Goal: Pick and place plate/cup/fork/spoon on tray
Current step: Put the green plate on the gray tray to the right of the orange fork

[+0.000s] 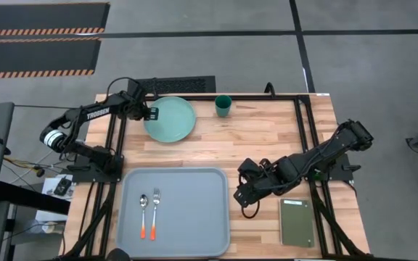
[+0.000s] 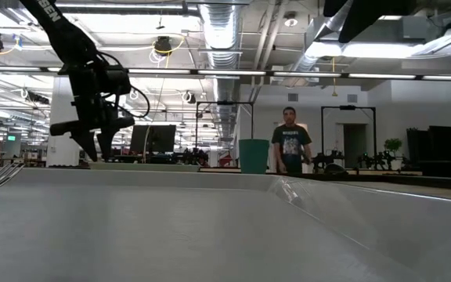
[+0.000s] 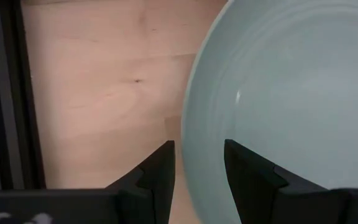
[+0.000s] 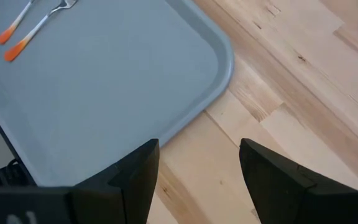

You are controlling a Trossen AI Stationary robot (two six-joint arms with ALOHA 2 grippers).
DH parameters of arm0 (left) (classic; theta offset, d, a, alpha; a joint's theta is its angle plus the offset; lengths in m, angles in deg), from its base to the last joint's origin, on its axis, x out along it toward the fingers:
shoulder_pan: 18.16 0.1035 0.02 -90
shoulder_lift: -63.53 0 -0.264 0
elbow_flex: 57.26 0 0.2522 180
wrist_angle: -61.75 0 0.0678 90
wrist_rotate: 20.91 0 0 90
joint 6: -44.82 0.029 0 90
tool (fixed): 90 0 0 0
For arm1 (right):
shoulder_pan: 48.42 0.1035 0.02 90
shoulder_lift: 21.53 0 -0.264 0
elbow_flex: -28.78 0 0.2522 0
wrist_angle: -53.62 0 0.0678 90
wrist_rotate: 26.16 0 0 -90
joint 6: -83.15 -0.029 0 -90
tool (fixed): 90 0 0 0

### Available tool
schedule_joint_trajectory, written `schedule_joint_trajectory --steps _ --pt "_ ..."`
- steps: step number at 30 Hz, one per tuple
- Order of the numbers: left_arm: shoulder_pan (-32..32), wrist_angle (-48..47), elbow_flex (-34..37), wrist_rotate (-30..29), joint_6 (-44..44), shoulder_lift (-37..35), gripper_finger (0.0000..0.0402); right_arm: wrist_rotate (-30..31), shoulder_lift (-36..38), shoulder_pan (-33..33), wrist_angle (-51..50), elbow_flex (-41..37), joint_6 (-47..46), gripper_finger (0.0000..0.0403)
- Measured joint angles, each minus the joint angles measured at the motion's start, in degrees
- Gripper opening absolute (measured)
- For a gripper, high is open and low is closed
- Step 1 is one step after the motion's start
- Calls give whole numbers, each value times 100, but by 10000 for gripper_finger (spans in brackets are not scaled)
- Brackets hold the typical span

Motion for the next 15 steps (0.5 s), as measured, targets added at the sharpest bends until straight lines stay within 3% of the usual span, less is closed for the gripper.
schedule_joint_trajectory --steps 15 --pt "-476 -252 -3 76 -217 442 122 66 -2 -2 0 1 -3 249"
